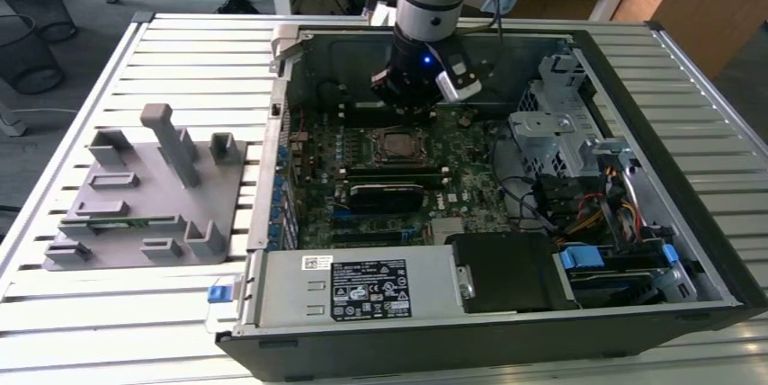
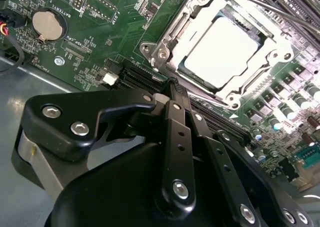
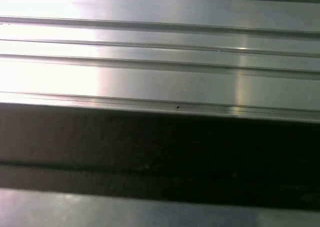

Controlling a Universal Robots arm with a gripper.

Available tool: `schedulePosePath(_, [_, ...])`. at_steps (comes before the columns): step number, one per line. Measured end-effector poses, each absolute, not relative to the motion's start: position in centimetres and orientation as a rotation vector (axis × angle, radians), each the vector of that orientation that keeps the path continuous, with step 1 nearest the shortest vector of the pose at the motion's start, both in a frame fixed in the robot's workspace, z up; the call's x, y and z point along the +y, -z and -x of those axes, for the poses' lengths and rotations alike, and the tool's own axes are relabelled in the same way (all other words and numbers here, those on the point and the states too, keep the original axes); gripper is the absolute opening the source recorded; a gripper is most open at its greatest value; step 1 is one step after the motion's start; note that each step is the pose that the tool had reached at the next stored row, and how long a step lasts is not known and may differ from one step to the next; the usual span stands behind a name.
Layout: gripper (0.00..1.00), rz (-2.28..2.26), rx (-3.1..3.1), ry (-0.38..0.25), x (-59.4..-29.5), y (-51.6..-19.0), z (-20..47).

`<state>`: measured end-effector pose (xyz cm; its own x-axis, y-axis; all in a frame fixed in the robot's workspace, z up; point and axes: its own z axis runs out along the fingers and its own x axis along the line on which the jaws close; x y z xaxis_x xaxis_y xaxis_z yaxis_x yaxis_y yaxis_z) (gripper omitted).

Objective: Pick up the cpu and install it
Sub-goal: 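Install the first cpu locking lever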

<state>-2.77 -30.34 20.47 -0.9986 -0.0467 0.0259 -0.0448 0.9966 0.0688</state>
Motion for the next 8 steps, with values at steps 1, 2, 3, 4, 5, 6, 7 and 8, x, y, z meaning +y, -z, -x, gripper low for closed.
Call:
schedulePosePath(1, [0.12, -0.071, -3.111, 0.106, -30.34, -20.41, 2.77])
schedulePosePath(2, [0.12, -0.072, -3.111, 0.106, -30.34, -20.34, 2.75])
schedulePosePath(3, [0.12, -0.071, -3.111, 0.106, -30.34, -20.27, 2.74])
schedulePosePath(4, [0.12, -0.071, -3.111, 0.106, -30.34, -20.2, 2.73])
schedulePosePath(5, [0.12, -0.071, -3.111, 0.106, -30.34, -20.14, 2.71])
schedulePosePath(6, [0.12, -0.071, -3.111, 0.106, -30.34, -20.08, 2.69])
schedulePosePath(7, [0.12, -0.071, -3.111, 0.106, -30.34, -20.02, 2.67])
schedulePosePath(8, [0.12, -0.071, -3.111, 0.106, -30.34, -19.97, 2.65])
